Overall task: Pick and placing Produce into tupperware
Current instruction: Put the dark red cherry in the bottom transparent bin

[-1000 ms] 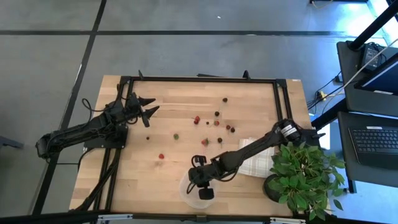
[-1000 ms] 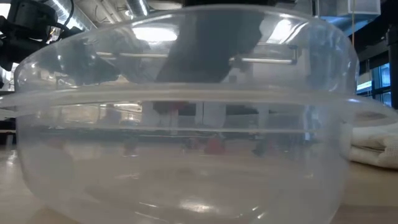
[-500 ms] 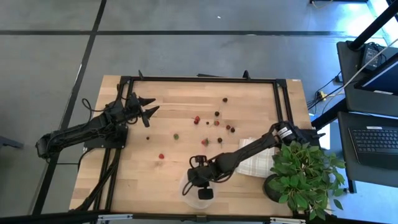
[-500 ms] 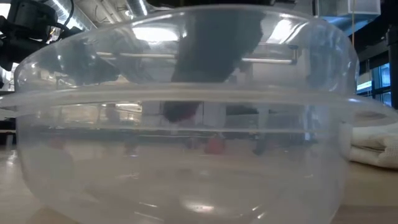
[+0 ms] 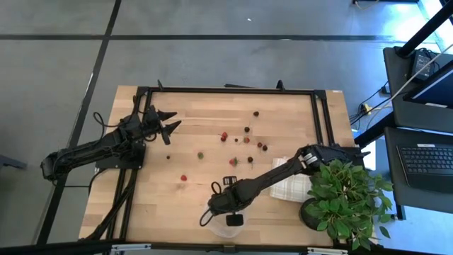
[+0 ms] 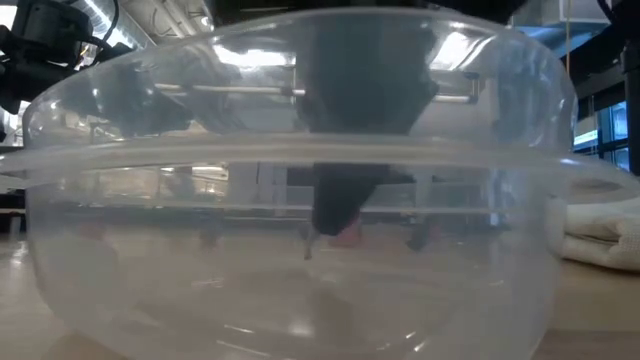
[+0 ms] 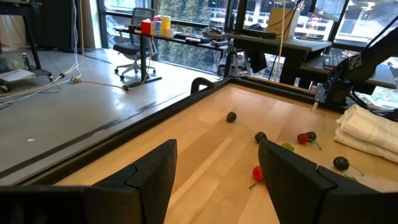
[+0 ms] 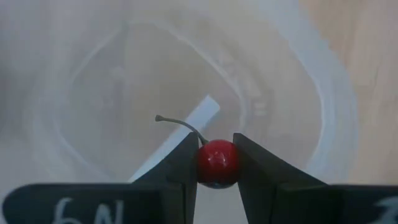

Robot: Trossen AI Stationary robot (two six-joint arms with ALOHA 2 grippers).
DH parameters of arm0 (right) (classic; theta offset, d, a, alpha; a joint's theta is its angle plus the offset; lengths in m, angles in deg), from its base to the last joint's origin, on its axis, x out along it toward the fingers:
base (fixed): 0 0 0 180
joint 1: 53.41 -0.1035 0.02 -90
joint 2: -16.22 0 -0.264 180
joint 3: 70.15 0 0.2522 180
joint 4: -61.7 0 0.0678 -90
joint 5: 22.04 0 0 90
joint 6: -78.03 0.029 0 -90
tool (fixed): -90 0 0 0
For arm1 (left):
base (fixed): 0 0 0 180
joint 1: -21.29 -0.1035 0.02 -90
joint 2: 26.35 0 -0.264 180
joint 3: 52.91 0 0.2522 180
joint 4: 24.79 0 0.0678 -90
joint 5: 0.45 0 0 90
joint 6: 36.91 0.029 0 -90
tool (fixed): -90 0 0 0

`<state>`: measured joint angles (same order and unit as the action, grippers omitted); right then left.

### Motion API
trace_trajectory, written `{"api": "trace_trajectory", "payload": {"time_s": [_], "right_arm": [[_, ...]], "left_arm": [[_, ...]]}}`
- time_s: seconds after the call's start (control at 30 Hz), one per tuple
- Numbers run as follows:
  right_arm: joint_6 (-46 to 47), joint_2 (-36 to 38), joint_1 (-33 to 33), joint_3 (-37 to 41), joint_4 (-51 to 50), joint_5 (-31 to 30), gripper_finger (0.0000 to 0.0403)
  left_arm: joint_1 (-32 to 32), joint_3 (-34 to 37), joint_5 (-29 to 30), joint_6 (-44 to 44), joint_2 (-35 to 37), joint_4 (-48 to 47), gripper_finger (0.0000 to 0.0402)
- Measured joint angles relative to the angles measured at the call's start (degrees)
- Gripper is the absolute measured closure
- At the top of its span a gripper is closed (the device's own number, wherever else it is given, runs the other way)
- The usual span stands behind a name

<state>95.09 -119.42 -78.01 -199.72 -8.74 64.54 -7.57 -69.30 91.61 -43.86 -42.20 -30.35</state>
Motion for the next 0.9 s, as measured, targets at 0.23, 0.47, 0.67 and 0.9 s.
{"api": "trace_trajectory", "payload": {"time_s": [0.23,0.47,0.67,0.9], "right_arm": [[-1.0,-1.9,-0.2,-4.1,-1.8,0.0,0.031],[-0.4,-1.9,-0.2,-4.1,-2.0,0.4,0.0289],[-0.6,-1.9,-0.2,-4.1,-2.0,0.5,0.0279],[-0.7,-1.8,-0.2,-4.1,-1.9,0.6,0.0282]], "left_arm": [[0.0,0.0,0.0,0.0,0.0,0.0,0.0182],[0.0,0.0,0.0,-0.1,0.0,0.0,0.0182],[0.0,0.0,0.0,-0.1,0.0,0.0,0.0182],[0.0,0.0,0.0,-0.1,0.0,0.0,0.0182]]}}
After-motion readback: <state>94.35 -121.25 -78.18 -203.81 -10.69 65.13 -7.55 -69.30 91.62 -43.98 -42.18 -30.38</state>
